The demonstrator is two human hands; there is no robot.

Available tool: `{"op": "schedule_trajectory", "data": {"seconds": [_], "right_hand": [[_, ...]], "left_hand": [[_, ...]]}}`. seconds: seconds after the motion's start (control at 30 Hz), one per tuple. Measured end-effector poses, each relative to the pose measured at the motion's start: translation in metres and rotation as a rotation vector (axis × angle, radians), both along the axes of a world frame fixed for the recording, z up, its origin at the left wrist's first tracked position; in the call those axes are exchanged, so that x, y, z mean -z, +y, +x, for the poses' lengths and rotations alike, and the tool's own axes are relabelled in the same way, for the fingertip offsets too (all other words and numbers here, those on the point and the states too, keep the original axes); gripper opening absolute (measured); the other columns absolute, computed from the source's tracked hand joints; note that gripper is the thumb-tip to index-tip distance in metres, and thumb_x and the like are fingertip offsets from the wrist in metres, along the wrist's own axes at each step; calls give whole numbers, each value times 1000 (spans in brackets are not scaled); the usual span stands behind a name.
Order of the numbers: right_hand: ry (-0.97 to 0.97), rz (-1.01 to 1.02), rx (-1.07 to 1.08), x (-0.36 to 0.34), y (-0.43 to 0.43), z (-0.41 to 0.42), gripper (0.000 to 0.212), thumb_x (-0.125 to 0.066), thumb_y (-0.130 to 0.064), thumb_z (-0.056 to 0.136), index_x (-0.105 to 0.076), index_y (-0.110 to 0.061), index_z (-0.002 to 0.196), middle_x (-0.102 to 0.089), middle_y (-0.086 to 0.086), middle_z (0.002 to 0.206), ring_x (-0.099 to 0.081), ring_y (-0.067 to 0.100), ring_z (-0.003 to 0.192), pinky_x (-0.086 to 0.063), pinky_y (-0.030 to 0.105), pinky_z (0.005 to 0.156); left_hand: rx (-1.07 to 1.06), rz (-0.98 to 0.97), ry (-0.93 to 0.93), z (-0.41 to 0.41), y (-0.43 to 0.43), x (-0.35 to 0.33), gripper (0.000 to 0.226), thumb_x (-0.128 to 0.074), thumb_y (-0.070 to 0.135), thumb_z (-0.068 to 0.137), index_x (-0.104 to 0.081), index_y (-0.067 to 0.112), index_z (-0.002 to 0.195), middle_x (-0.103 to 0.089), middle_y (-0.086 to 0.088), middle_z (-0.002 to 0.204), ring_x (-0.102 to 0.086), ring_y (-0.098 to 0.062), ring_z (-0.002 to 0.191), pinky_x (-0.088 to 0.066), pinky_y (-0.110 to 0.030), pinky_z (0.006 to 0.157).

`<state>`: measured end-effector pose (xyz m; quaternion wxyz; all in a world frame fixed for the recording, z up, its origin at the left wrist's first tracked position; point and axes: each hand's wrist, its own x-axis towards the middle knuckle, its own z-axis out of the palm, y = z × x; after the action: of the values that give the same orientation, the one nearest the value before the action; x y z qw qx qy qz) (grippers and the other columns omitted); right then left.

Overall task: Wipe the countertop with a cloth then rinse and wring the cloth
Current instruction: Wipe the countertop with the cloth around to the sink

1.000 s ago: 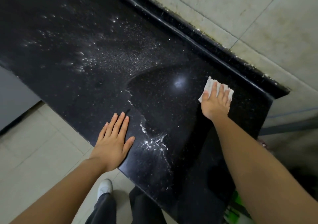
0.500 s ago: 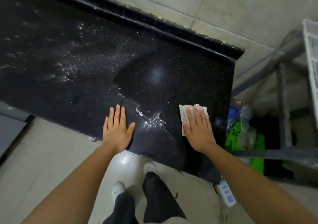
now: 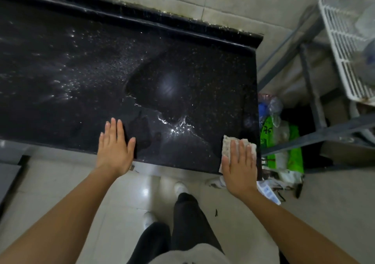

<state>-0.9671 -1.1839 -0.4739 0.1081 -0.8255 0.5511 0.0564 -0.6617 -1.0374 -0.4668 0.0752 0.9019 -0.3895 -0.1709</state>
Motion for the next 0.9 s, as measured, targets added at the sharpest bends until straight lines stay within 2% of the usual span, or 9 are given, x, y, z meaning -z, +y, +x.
{"op": "schedule_trajectory", "data": {"seconds": [0.1,0.17,0.27,0.4,0.53,0.63,0.77,0.9], "right_hand": [[16,30,-93,0,22,29,69,11,-54,88,13,-20,148,17,3,155,13,24,147,10,41,119],[-5,54,-70,-1,29,47,68,15,-55,84,24,-24,144,28,-2,149,25,20,143,17,39,116],[7,93,-115,-4,37,72,68,17,-55,82,26,-25,142,31,-2,149,33,17,138,22,37,113],[16,145,-261,-9,51,119,66,17,-54,84,28,-23,142,34,2,149,36,22,137,25,37,110],[-16,166,-446,-9,67,176,62,2,-49,96,21,-22,148,28,4,155,32,23,141,23,39,113],[10,146,-592,-6,64,194,61,-9,-46,101,16,-22,151,24,3,159,31,22,142,15,43,118],[39,109,-782,-9,32,170,58,0,-49,98,17,-28,149,23,-2,159,31,18,142,16,41,117],[113,65,-777,-11,-10,146,61,13,-52,91,20,-31,147,29,-5,154,33,18,140,20,42,115]], "left_hand": [[-20,42,19,3,10,5,70,-17,48,98,8,9,150,15,-9,158,17,-21,145,8,-38,118],[-29,30,24,2,12,8,70,-16,49,98,7,10,150,16,-8,158,18,-21,144,9,-37,117],[-29,19,30,4,10,8,69,-17,49,98,7,10,151,16,-8,158,19,-21,144,10,-37,116],[-26,17,49,4,11,8,69,-17,48,98,10,11,150,19,-7,157,22,-20,143,13,-36,115],[-27,6,57,5,11,8,69,-18,48,98,9,11,150,18,-6,158,23,-19,143,13,-36,115],[-15,10,65,5,12,7,70,-16,50,97,10,11,150,19,-5,157,24,-18,142,14,-36,115],[-25,24,81,4,12,4,70,-12,52,95,12,13,149,22,-4,156,28,-15,140,13,-37,116],[-34,71,86,4,10,2,72,-3,55,90,18,16,147,27,-2,154,33,-15,137,15,-36,115]]}}
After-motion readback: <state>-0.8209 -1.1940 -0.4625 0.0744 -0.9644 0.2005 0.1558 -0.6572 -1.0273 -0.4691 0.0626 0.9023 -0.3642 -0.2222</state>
